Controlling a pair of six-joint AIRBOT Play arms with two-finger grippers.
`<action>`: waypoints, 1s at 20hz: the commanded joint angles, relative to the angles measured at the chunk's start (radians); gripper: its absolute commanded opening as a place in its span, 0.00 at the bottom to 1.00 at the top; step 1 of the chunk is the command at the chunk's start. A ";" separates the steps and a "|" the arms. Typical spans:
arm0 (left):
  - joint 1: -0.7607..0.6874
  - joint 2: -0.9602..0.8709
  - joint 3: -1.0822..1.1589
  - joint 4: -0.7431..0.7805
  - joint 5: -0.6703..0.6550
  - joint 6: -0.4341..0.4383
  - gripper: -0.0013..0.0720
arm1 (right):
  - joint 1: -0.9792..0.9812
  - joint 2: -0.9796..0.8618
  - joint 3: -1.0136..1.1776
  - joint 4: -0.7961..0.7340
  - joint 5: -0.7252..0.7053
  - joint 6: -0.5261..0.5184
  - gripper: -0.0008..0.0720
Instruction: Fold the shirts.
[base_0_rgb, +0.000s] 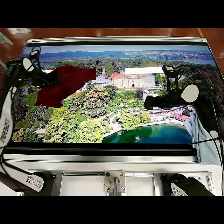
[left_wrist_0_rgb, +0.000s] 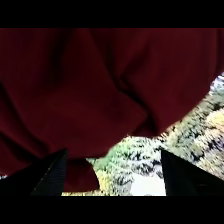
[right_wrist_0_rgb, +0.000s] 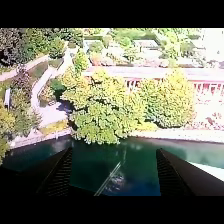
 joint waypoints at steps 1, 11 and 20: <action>0.013 -0.203 0.152 -0.004 -0.045 -0.035 1.00 | 0.001 0.000 0.000 -0.033 -0.016 0.000 0.88; -0.004 -0.199 0.229 -0.103 -0.058 0.031 0.07 | 0.001 0.001 0.000 -0.039 -0.053 -0.006 0.88; -0.299 0.526 0.246 -0.132 -0.257 0.163 0.07 | 0.000 0.136 0.242 -0.261 0.068 -0.075 0.88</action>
